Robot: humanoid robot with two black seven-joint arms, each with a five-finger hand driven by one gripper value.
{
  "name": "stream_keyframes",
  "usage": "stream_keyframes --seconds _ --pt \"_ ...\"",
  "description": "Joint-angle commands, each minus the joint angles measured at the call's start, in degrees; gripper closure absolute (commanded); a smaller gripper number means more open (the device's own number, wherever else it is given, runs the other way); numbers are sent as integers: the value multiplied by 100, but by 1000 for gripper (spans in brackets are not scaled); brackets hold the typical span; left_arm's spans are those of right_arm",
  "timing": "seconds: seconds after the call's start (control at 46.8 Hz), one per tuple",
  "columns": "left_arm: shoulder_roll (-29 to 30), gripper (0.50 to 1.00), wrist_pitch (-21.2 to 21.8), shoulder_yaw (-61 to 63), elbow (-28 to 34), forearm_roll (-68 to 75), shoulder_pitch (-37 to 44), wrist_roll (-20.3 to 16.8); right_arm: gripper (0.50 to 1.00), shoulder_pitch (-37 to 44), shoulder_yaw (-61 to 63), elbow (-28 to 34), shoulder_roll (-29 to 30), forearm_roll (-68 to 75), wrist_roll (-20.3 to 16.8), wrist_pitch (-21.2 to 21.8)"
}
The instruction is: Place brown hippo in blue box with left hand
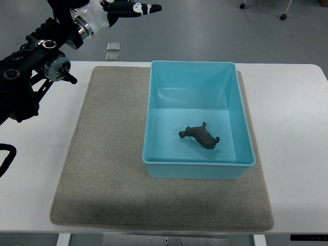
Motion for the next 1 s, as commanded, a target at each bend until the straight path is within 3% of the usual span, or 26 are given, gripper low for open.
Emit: stream_keyframes --seconds 0.0,0.256,0.47,0.705,0.983 --pt "3 506 -81 17 438 -1037 3 1 564 1 0 0 0 0 0 0" --pt "21 506 -441 70 1309 -1593 223 9 564 1 0 0 0 0 0 0" --pt "-23 506 -275 -9 2056 -1794 223 18 564 1 0 0 0 0 0 0" --pt "-32 506 393 17 2109 -2963 302 27 564 1 0 0 0 0 0 0" --pt "-93 506 499 8 2057 -3289 539 27 564 1 0 0 0 0 0 0"
